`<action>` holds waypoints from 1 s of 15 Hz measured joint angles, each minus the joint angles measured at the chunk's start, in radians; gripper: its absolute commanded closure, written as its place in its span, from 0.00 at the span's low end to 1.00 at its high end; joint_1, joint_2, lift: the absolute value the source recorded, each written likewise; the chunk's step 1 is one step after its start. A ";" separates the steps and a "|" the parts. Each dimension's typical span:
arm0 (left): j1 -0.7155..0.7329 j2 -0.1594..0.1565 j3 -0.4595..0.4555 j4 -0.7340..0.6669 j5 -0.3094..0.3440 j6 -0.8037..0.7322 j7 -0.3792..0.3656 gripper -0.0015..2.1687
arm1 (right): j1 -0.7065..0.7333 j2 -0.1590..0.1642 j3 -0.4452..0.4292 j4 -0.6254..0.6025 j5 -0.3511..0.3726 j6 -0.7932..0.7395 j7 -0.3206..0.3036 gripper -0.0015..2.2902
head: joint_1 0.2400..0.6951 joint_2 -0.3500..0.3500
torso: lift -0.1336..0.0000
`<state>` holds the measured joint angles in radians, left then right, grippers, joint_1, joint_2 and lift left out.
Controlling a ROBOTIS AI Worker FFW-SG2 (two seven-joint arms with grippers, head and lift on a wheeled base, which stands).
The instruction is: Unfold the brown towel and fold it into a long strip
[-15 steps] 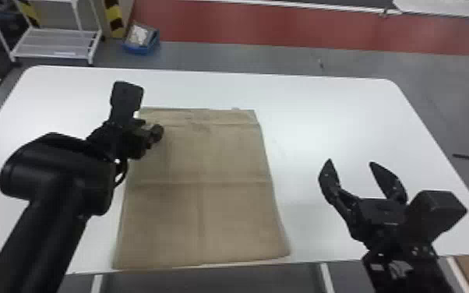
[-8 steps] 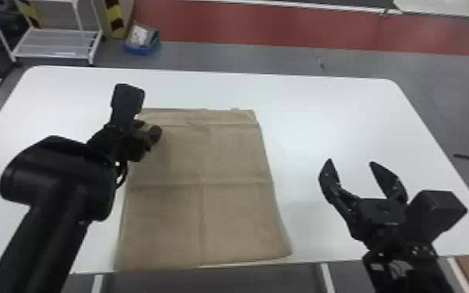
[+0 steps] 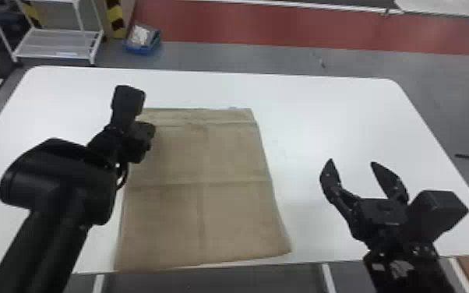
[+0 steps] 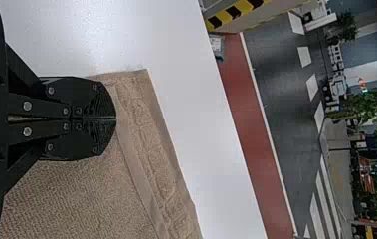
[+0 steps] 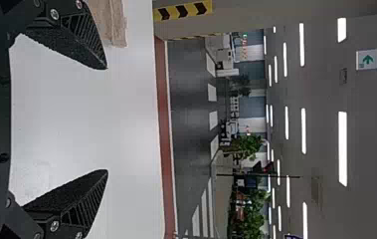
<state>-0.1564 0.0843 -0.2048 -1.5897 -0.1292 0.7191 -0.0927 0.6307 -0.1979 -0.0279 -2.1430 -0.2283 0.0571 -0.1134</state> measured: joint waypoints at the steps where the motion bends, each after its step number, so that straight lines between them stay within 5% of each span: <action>1: 0.014 0.000 0.002 -0.024 -0.002 0.001 0.000 0.78 | 0.000 0.000 0.000 0.000 0.000 -0.001 0.000 0.06 | 1.00 0.34 | 0.08; 8: 0.172 0.007 0.010 -0.295 -0.003 0.012 -0.022 0.78 | 0.000 0.000 0.000 0.000 0.001 -0.003 0.000 0.06 | 1.00 0.31 | 0.08; 15: 0.309 0.011 -0.106 -0.613 -0.042 0.167 -0.171 0.78 | -0.001 -0.001 0.005 -0.001 0.000 -0.014 0.000 0.06 | 1.00 0.15 | 0.08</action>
<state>0.1530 0.0955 -0.3107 -2.2026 -0.1710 0.8864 -0.2635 0.6296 -0.1984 -0.0227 -2.1444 -0.2287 0.0429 -0.1134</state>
